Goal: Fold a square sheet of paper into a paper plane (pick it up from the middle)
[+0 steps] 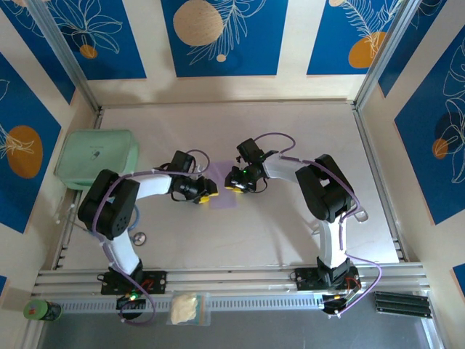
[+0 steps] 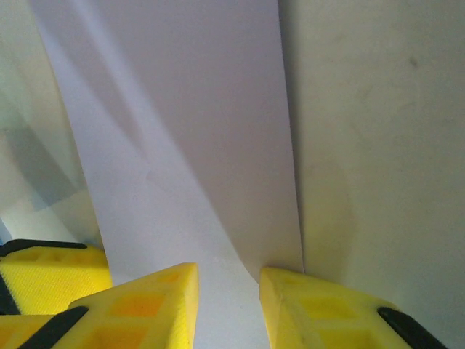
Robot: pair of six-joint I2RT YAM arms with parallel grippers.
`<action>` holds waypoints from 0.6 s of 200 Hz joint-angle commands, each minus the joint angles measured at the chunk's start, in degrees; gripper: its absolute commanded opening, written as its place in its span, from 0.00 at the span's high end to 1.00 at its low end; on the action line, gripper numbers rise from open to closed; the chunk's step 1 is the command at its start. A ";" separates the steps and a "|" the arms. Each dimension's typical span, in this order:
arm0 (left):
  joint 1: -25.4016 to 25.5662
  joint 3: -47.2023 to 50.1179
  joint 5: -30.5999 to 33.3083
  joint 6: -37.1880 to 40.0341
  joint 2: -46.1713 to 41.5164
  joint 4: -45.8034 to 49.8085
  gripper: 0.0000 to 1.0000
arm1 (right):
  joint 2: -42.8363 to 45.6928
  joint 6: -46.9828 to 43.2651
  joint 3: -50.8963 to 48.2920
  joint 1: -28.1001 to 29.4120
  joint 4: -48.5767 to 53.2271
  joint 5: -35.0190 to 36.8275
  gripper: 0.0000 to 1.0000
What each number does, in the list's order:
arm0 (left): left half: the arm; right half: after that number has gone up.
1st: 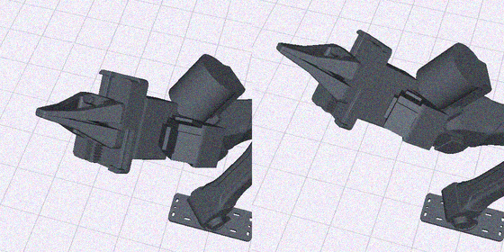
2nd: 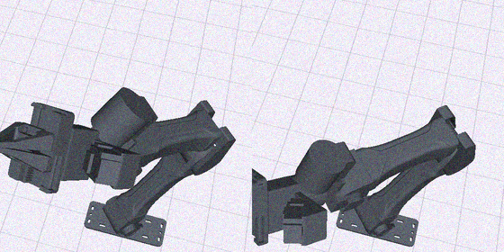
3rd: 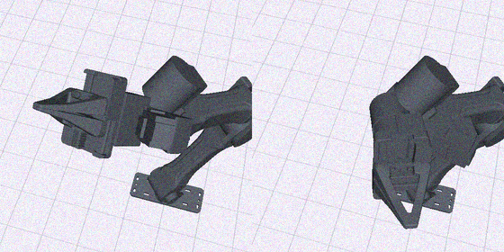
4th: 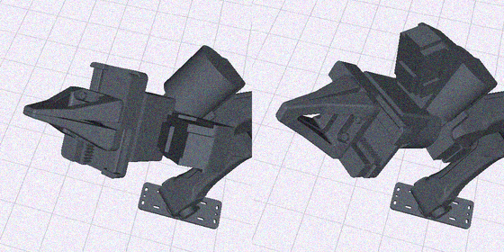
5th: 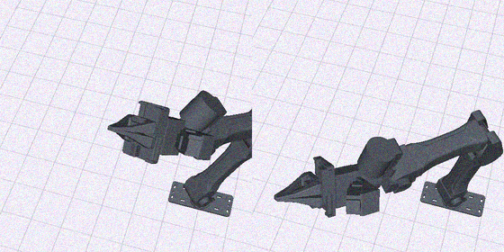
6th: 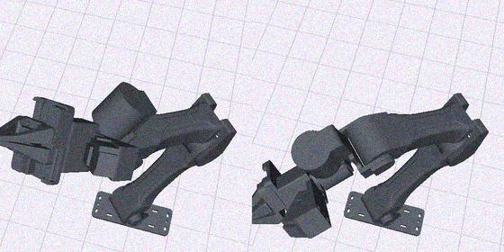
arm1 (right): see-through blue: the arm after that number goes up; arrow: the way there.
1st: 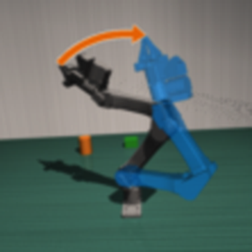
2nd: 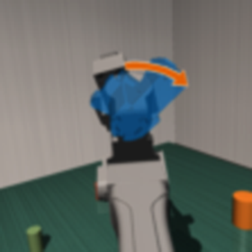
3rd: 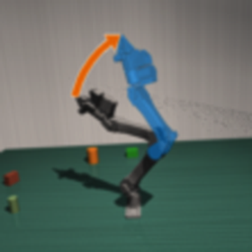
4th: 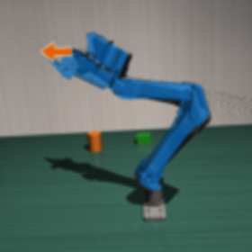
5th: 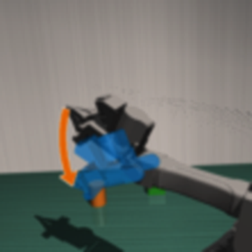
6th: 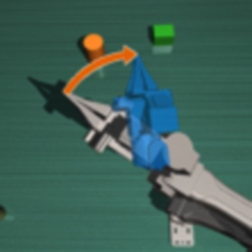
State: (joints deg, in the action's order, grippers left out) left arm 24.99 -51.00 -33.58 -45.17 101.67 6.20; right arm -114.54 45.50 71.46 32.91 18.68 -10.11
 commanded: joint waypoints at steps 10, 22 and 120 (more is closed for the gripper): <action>0.23 0.64 -0.75 -2.04 -1.89 -2.01 0.63 | -3.72 0.23 -2.20 -0.38 2.32 3.26 0.68; 0.14 0.69 -0.31 -2.99 -1.67 -2.76 0.65 | -3.52 0.04 -2.44 -0.47 2.07 3.34 0.67; -3.27 -0.94 0.20 -8.86 2.57 -8.39 0.76 | -2.28 -2.54 -3.90 -1.66 -0.21 2.40 0.66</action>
State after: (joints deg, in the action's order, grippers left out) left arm 22.59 -50.94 -33.61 -52.14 102.83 -1.37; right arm -114.54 44.88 70.81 32.25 17.26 -11.27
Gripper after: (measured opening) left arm 0.248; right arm 0.334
